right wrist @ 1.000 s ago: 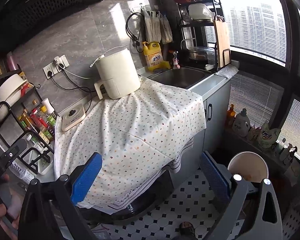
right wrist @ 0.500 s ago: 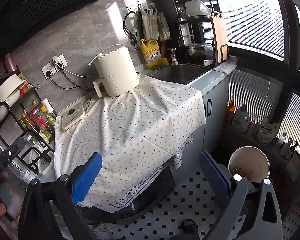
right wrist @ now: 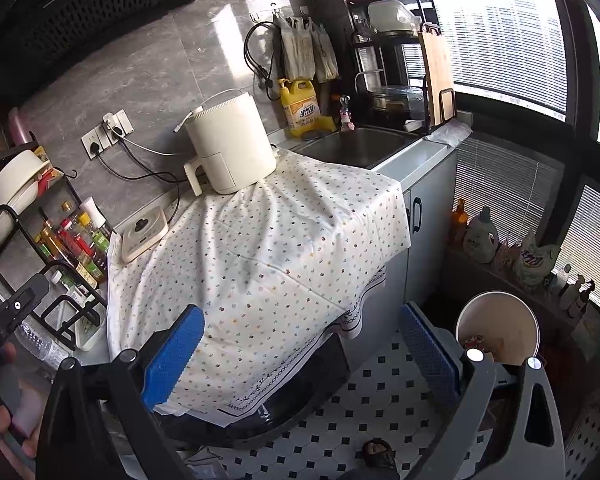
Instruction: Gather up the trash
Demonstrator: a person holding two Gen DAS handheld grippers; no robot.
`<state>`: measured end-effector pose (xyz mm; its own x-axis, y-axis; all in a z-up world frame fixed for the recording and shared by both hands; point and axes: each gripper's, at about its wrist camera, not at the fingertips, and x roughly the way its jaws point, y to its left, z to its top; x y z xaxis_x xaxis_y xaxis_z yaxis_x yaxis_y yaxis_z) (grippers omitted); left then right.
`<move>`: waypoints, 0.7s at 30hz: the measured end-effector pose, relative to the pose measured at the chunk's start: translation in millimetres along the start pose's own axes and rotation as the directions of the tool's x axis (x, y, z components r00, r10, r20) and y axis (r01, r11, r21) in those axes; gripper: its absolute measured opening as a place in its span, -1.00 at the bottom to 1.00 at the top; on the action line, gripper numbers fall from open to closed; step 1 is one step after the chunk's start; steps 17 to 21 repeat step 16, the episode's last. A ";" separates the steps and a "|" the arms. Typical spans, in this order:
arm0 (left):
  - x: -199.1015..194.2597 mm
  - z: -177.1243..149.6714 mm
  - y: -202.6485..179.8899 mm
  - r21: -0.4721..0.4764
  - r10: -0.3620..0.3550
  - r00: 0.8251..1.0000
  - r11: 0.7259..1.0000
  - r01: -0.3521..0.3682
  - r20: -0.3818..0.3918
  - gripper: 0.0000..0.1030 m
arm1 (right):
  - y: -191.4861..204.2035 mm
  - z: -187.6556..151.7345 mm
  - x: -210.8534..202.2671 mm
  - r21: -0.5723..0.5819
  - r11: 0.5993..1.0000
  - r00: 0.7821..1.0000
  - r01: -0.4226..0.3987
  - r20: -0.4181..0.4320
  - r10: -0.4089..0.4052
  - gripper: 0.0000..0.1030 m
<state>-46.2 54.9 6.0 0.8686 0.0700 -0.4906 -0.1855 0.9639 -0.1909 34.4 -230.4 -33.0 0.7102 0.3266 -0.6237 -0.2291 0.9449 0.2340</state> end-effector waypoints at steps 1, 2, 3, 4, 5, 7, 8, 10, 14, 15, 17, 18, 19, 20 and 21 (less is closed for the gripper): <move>1.2 -0.3 0.3 -0.003 0.002 1.000 1.000 -0.002 -0.003 0.88 | -0.3 -0.3 1.8 0.000 1.000 1.000 0.002 -0.003 -0.002 0.85; 2.3 -0.7 0.3 -0.005 0.004 1.000 1.000 -0.004 -0.005 0.88 | -0.9 -0.8 3.7 0.001 1.000 1.000 0.003 -0.008 -0.003 0.85; 3.5 -1.4 0.2 -0.006 0.006 1.000 1.000 -0.006 -0.006 0.88 | -1.1 -1.5 5.8 0.001 1.000 1.000 0.005 -0.012 -0.005 0.85; 4.7 -2.3 0.1 -0.005 0.009 1.000 1.000 -0.009 -0.006 0.88 | -0.5 -2.7 8.3 0.001 1.000 1.000 0.010 -0.016 -0.010 0.85; 6.0 -3.7 -0.4 -0.003 0.003 1.000 1.000 -0.004 -0.008 0.88 | -0.7 -3.9 10.7 0.002 1.000 1.000 0.011 -0.020 -0.011 0.85; 11.4 -6.7 -1.4 0.000 -0.001 1.000 1.000 0.001 -0.024 0.88 | -1.1 -6.6 15.8 0.003 1.000 0.999 0.013 -0.035 -0.013 0.85; 13.5 -7.9 -1.8 0.001 0.000 1.000 1.000 0.000 -0.030 0.88 | -1.2 -7.5 18.1 0.002 1.000 0.999 0.013 -0.041 -0.013 0.85; 17.0 -9.0 0.1 -0.010 -0.001 0.999 1.000 0.001 -0.036 0.88 | -1.2 -7.8 21.8 0.000 1.000 0.999 0.019 -0.046 -0.019 0.85; 29.5 -11.1 4.5 -0.019 0.001 0.999 1.000 -0.002 -0.052 0.88 | -1.6 -7.8 26.8 -0.001 1.000 0.999 0.027 -0.046 -0.027 0.85; 35.7 -11.3 5.5 -0.017 0.001 0.998 1.000 -0.002 -0.063 0.88 | -2.1 -8.0 29.6 -0.004 0.999 0.998 0.033 -0.050 -0.033 0.85; 42.9 -11.4 7.2 -0.020 -0.001 0.997 1.000 -0.001 -0.075 0.88 | -3.2 -8.1 34.3 -0.005 0.999 0.998 0.037 -0.059 -0.037 0.85; 42.9 -11.4 7.2 -0.020 -0.001 0.997 1.000 -0.001 -0.075 0.88 | -3.2 -8.1 34.3 -0.005 0.999 0.998 0.037 -0.059 -0.037 0.85; 42.9 -11.4 7.2 -0.020 -0.001 0.997 1.000 -0.001 -0.075 0.88 | -3.2 -8.1 34.3 -0.005 0.999 0.998 0.037 -0.059 -0.037 0.85; 42.9 -11.4 7.2 -0.020 -0.001 0.997 1.000 -0.001 -0.075 0.88 | -3.2 -8.1 34.3 -0.005 0.999 0.998 0.037 -0.059 -0.037 0.85; 42.9 -11.4 7.2 -0.020 -0.001 0.997 1.000 -0.001 -0.075 0.88 | -3.2 -8.1 34.3 -0.005 0.999 0.998 0.037 -0.059 -0.037 0.85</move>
